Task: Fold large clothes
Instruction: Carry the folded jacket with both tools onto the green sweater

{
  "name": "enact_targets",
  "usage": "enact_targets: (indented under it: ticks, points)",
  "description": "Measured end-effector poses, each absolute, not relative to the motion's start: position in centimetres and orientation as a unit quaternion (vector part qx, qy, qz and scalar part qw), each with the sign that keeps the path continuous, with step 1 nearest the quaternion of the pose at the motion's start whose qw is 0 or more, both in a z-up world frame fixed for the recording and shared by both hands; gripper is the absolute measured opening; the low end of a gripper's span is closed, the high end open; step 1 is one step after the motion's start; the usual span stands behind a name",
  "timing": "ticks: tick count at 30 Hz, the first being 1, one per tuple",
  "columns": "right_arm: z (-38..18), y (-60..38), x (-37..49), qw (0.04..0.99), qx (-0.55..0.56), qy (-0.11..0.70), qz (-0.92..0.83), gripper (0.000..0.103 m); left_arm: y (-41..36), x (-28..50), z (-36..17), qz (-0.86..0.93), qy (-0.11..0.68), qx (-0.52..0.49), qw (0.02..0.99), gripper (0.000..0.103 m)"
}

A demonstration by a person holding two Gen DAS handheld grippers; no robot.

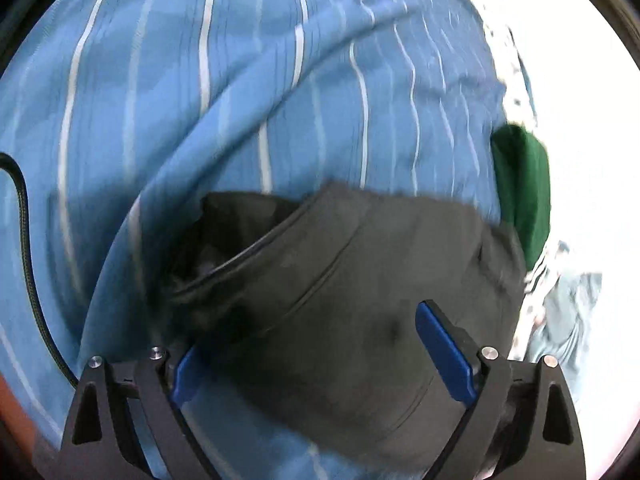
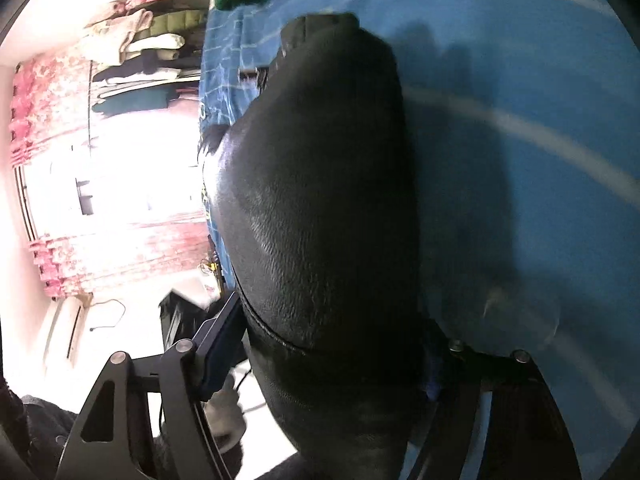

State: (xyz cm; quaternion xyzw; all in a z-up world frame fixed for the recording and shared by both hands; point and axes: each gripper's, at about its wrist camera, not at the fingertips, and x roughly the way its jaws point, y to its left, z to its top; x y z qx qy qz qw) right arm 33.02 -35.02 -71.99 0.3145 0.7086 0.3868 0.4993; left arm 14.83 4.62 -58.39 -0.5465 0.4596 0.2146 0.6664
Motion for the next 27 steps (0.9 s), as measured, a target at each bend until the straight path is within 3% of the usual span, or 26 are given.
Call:
enact_targets:
  ticks: [1, 2, 3, 5, 10, 13, 16, 27]
  points:
    - [-72.3, -35.2, 32.3, 0.493, 0.319, 0.715, 0.38, 0.074, 4.8, 14.9, -58.3, 0.227, 0.458, -0.538, 0.67, 0.066]
    - [-72.8, -35.5, 32.0, 0.486, 0.328, 0.719, 0.375, 0.076, 5.1, 15.0, -58.2, 0.231, 0.456, -0.533, 0.674, 0.06]
    - [-73.6, -35.8, 31.7, 0.476, 0.347, 0.719, 0.368, 0.076, 5.5, 15.0, -58.1, 0.235, 0.455, -0.529, 0.677, 0.044]
    - [-74.9, -36.2, 31.4, 0.473, 0.377, 0.709, 0.363, 0.077, 6.1, 14.9, -57.8, 0.229, 0.449, -0.53, 0.682, 0.031]
    - [-75.7, -34.6, 31.8, 0.479, 0.411, 0.683, 0.367, 0.076, 6.5, 15.6, -57.3, 0.219, 0.464, -0.505, 0.694, 0.025]
    - [-74.3, -34.7, 31.5, 0.499, 0.417, 0.666, 0.365, 0.057, 7.2, 15.4, -56.3, 0.213, 0.467, -0.494, 0.702, 0.023]
    - [-72.3, -34.5, 31.2, 0.515, 0.416, 0.652, 0.37, 0.049, 7.6, 15.7, -55.1, 0.205, 0.472, -0.48, 0.711, 0.021]
    - [-62.8, -33.5, 31.8, 0.545, 0.469, 0.598, 0.355, 0.045, 11.3, 21.6, -47.2, 0.129, 0.483, -0.44, 0.746, 0.021]
